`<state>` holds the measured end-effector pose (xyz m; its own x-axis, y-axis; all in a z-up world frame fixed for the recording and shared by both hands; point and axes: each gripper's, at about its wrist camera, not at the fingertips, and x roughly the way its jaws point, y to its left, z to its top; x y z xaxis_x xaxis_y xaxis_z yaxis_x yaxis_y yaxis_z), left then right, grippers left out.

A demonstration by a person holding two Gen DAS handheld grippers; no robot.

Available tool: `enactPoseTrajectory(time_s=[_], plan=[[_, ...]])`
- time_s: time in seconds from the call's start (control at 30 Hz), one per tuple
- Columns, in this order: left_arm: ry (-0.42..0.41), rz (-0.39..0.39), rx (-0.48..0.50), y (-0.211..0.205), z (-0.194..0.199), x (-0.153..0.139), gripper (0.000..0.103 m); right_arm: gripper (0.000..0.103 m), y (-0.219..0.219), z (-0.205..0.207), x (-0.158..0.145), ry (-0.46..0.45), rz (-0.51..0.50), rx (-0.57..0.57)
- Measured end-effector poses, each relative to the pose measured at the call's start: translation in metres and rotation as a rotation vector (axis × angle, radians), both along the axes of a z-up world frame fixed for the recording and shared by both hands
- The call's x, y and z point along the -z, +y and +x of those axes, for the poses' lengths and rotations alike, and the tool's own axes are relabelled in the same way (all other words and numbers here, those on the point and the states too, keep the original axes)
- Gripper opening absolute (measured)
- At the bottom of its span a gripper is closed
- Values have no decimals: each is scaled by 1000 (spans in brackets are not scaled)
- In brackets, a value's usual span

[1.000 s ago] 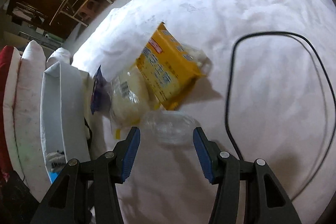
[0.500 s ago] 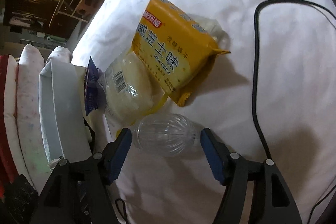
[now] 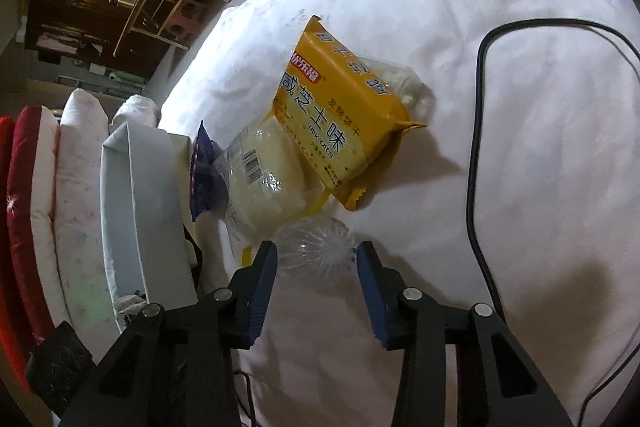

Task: Organize objects
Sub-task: 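Move the right gripper toward the clear plastic container, then close the right gripper on the clear plastic container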

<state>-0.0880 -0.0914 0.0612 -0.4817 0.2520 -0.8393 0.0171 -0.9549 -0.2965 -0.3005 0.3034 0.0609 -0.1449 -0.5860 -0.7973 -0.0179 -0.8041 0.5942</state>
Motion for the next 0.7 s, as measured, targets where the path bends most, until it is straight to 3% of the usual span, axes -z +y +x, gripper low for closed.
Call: enactPoseTrajectory(time_s=[0.13, 0.3, 0.5, 0.6, 0.7], plan=[[2, -3, 7, 1, 0, -1, 41, 52, -11, 1, -4, 50, 136, -25], [-3, 15, -1, 0, 0, -1, 41, 55, -27, 7, -13, 130, 203, -71], [1, 44, -19, -6, 1, -3, 41, 57, -55, 24, -20, 283, 360, -196], [-8, 50, -23, -8, -1, -2, 41, 64, -58, 26, -10, 280, 368, -201], [-8, 49, -21, -8, -1, -2, 41, 73, -55, 21, 7, 212, 306, -184]])
